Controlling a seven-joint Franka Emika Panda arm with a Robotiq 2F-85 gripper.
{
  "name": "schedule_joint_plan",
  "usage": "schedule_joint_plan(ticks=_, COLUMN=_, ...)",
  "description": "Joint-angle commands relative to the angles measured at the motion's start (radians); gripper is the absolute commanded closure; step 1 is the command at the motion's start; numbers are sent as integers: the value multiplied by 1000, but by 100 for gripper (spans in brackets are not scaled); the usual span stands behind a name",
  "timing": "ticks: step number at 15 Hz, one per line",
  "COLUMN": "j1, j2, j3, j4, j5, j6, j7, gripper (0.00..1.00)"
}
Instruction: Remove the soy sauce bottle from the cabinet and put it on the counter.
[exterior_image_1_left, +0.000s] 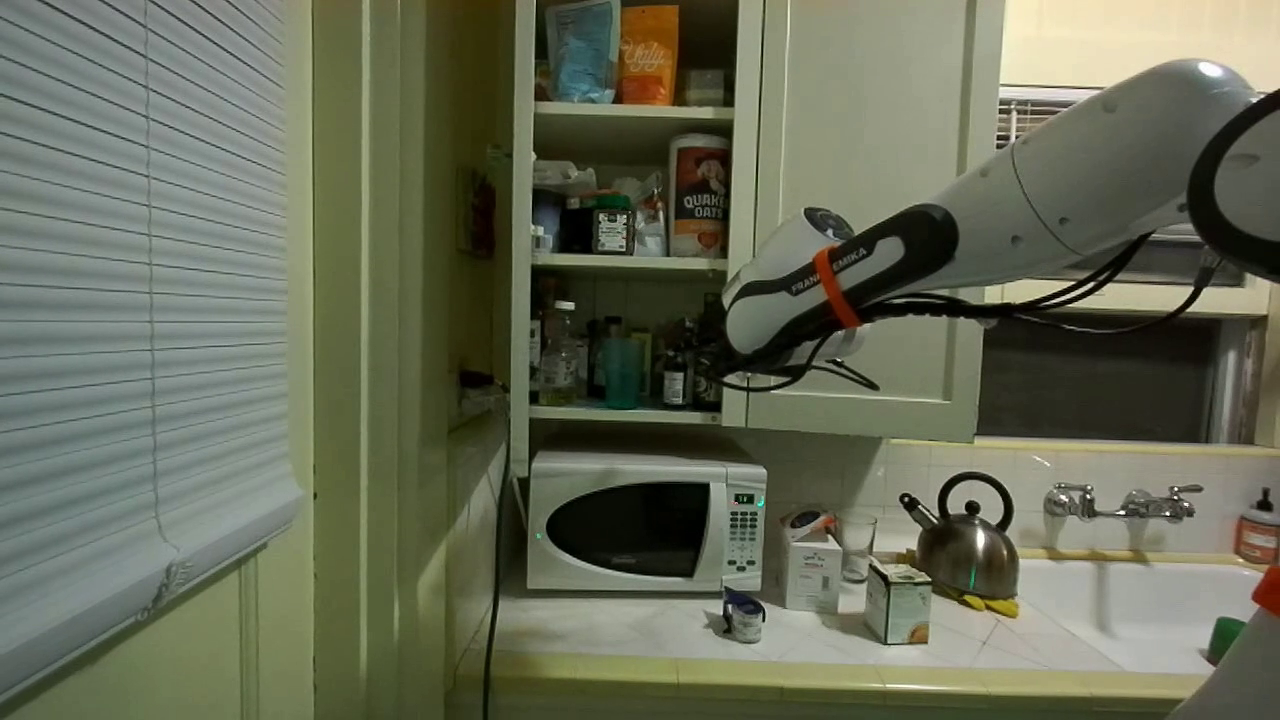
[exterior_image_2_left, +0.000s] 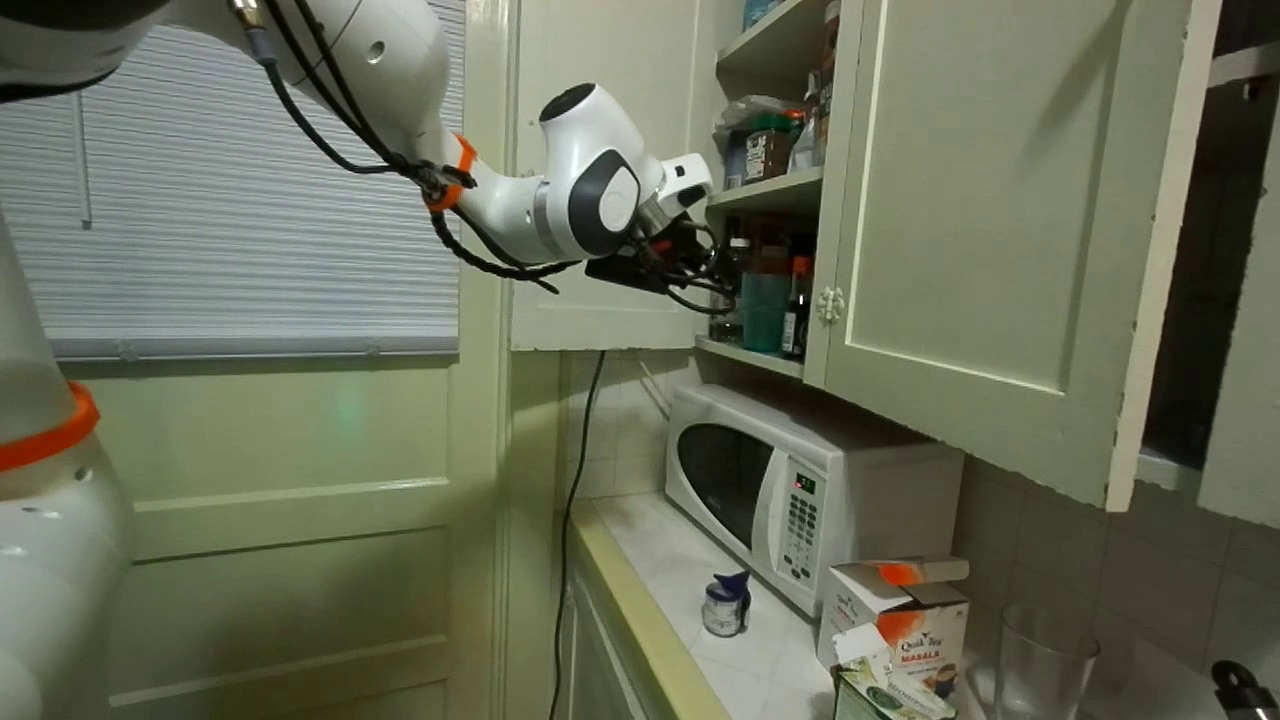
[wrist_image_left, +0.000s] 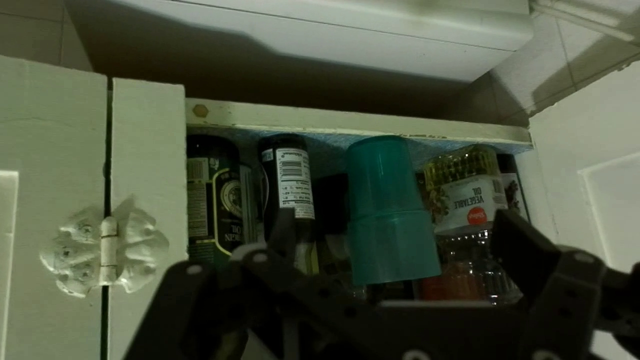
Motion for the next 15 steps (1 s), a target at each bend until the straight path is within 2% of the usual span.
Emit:
schedule_joint_plan(ticks=1, j1=0, j2=-1, j3=1, j4=1, j5=0, j6=0, j7=0, gripper=0)
schedule_joint_plan(ticks=2, j1=0, j2=-2, j3=2, j4=1, j5=0, j6=0, j7=1, gripper=0)
schedule_joint_plan(ticks=5, j1=-182, j2=41, j3=125, j4=41, j5=-243, j6=115, j7=245, gripper=0)
schedule_joint_plan(ticks=7, j1=-328, j2=43, j3=233, j4=81, j5=-376, j6=142, j7=396, gripper=0)
schedule_joint_plan(ticks=10, j1=-555, j2=21, j3=417, j4=151, j5=-560, j6=123, j7=619, gripper=0)
schedule_joint_plan(ticks=15, j1=-838, j2=30, j3=711, j4=257, j5=-841, j6=99, j7=962, gripper=0)
